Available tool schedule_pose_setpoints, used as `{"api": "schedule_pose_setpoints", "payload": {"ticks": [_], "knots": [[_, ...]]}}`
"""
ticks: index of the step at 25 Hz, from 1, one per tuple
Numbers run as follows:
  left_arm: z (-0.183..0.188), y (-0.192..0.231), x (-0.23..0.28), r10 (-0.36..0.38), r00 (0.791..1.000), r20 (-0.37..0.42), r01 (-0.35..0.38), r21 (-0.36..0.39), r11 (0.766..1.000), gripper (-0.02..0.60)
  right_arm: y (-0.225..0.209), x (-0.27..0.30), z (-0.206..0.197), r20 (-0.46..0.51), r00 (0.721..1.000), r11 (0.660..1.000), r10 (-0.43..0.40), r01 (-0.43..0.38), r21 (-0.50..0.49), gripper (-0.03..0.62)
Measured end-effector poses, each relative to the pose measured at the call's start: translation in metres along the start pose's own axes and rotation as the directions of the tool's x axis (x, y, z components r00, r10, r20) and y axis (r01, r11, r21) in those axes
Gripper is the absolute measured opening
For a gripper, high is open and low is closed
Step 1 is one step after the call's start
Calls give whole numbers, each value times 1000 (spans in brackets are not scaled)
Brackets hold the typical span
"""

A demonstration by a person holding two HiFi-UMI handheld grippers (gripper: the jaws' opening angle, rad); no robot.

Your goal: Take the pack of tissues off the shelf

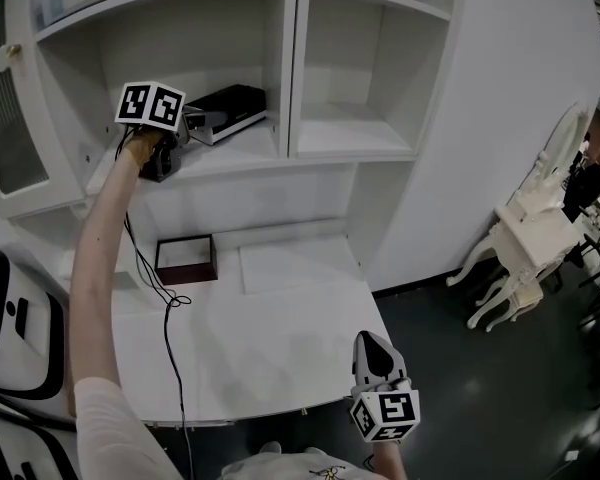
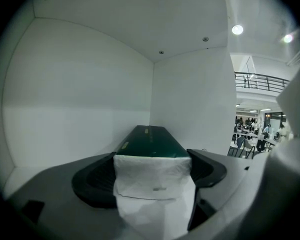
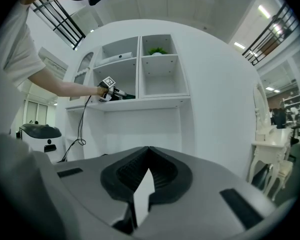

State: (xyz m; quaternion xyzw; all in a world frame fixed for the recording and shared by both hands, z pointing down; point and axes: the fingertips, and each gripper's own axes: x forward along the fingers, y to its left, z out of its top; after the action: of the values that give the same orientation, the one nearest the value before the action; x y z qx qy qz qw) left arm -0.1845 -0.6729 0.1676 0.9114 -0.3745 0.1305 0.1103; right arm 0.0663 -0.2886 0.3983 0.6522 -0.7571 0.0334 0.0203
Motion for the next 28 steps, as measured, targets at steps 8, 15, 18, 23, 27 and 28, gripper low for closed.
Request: {"api": "schedule_pose_setpoints", "payload": {"ticks": [8, 15, 18, 23, 27, 28], "knots": [[1, 0, -2, 50, 999, 17, -49, -33, 998, 405, 3, -1, 1, 5, 1000, 1000, 20, -20, 0, 3], [20, -8, -37, 165, 983, 85, -168, 25, 986, 387, 8, -4, 14, 45, 997, 998, 58, -58, -11, 3], [34, -24, -69, 199, 970, 142, -208, 55, 977, 387, 15, -1, 25, 79, 992, 995, 102, -100, -26, 3], [46, -69, -140, 251, 922, 294, -290, 100, 952, 387, 41, 7, 49, 140, 969, 977, 204, -193, -86, 3], [30, -120, -193, 262, 871, 415, -352, 155, 923, 387, 66, 13, 71, 200, 942, 961, 271, -253, -111, 3], [22, -132, -207, 270, 854, 445, -377, 170, 911, 387, 73, 14, 76, 217, 933, 957, 287, -268, -116, 3]]}}
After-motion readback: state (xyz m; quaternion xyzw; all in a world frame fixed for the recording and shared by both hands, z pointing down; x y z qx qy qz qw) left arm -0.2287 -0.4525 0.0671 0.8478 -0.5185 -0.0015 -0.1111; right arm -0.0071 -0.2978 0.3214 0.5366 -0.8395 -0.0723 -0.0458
